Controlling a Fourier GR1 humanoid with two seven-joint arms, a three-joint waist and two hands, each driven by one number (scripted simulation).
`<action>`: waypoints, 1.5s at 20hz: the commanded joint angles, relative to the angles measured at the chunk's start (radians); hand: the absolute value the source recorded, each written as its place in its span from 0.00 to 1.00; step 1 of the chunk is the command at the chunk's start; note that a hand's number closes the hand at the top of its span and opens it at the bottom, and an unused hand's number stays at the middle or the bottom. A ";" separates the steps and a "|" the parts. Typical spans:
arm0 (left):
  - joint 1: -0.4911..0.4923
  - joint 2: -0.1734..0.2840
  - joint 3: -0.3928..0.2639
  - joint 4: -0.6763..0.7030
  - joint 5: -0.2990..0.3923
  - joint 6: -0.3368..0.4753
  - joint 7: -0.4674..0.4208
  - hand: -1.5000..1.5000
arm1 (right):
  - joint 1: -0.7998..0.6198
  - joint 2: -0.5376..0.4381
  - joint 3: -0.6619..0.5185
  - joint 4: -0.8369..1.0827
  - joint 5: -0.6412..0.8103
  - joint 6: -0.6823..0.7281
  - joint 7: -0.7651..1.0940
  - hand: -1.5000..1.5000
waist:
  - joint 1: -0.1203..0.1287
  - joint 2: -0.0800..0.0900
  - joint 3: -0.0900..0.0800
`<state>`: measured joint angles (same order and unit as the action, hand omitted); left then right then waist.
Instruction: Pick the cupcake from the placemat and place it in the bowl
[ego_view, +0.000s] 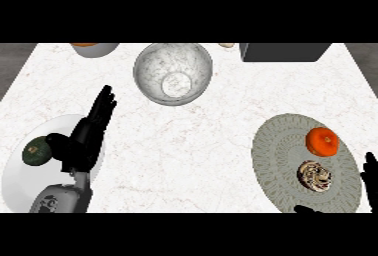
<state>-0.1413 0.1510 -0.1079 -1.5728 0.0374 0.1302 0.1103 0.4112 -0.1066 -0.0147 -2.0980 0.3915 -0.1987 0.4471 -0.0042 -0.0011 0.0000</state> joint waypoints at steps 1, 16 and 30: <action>0.031 -0.017 -0.003 -0.003 -0.021 -0.020 -0.038 0.50 | 0.029 0.040 0.000 -0.017 -0.028 0.006 -0.033 0.00 | 0.000 0.000 0.000; 0.005 -0.057 0.035 -0.003 -0.052 -0.039 0.010 0.50 | -0.092 0.103 -0.068 0.267 -0.060 -0.033 -0.191 0.00 | 0.002 0.001 0.000; 0.020 -0.083 0.039 0.004 -0.076 -0.048 -0.016 0.50 | -0.186 0.045 -0.115 0.560 0.013 -0.043 -0.248 0.00 | 0.003 0.001 0.000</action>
<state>-0.1097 0.0905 -0.0589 -1.5779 -0.0189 0.0693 0.0918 0.2725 -0.0529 -0.0996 -1.6599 0.4429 -0.2490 0.2729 -0.0008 -0.0003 -0.0001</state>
